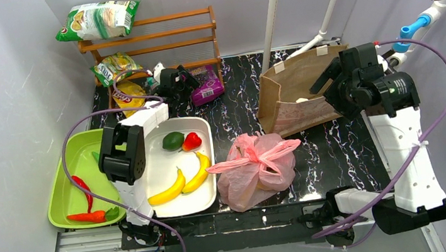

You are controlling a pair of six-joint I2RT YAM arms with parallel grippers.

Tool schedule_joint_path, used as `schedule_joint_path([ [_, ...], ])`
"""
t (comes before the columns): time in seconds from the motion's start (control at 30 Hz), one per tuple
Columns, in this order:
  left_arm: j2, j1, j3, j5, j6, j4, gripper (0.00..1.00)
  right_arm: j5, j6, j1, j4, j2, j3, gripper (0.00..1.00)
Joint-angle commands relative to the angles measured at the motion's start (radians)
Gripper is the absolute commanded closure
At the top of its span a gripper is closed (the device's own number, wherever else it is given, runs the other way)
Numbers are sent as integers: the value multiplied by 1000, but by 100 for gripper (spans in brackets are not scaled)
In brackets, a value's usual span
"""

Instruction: Place the food into the grocery bag and tie it

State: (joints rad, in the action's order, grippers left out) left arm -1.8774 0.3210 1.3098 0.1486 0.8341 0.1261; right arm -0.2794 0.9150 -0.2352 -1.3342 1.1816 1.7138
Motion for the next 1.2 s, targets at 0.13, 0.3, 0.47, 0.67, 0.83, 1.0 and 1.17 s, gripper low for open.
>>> schedule_joint_path([
  [0.13,-81,-22,33,-18,54,171,2,-22,0,7,57,-53,-39,6],
  [0.3,-111,-23,22,-15,49,185,2,-9,6,7,75,-73,-75,6],
  [0.47,-137,-23,15,-21,55,196,2,-50,-19,8,125,-86,-115,5],
  [0.67,-148,-23,11,-28,48,217,2,-188,52,17,29,31,-30,5],
  [0.83,-175,-23,13,-20,96,231,2,-164,69,44,79,108,-32,5],
  [1.0,-204,-9,27,6,124,265,2,-149,61,62,141,134,-86,4],
  [1.17,-212,-9,24,-1,140,277,12,-119,58,66,147,136,-115,4],
])
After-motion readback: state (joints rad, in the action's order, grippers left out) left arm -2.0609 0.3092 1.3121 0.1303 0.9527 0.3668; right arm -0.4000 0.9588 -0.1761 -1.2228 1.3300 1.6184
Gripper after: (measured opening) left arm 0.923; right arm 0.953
